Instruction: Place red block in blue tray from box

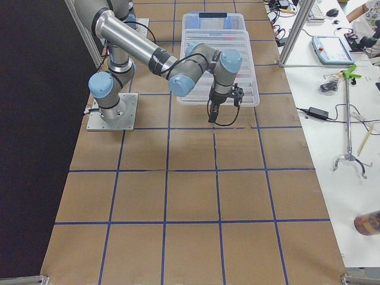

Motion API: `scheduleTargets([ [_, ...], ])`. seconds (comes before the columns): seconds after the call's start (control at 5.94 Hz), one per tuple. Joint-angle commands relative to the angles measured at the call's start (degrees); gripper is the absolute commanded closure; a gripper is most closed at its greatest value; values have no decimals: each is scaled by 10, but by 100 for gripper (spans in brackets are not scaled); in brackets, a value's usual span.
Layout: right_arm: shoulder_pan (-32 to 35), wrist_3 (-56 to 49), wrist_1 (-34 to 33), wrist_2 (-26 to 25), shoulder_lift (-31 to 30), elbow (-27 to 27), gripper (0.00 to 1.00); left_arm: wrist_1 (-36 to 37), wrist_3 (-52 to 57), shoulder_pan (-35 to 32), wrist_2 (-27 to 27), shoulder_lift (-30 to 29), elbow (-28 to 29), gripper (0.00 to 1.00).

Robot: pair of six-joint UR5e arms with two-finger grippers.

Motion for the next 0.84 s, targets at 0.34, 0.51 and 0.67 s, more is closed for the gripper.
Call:
scheduleTargets([
  [0.34, 59, 71, -2, 1, -25, 35, 0, 83, -524, -84, -51, 7, 8, 3],
  [0.51, 75, 94, -2, 2, -25, 35, 0, 87, -623, -118, -41, 4, 25, 3],
  [0.67, 88, 96, -1, 20, -25, 35, 0, 94, -749, -128, -47, -2, 32, 3],
])
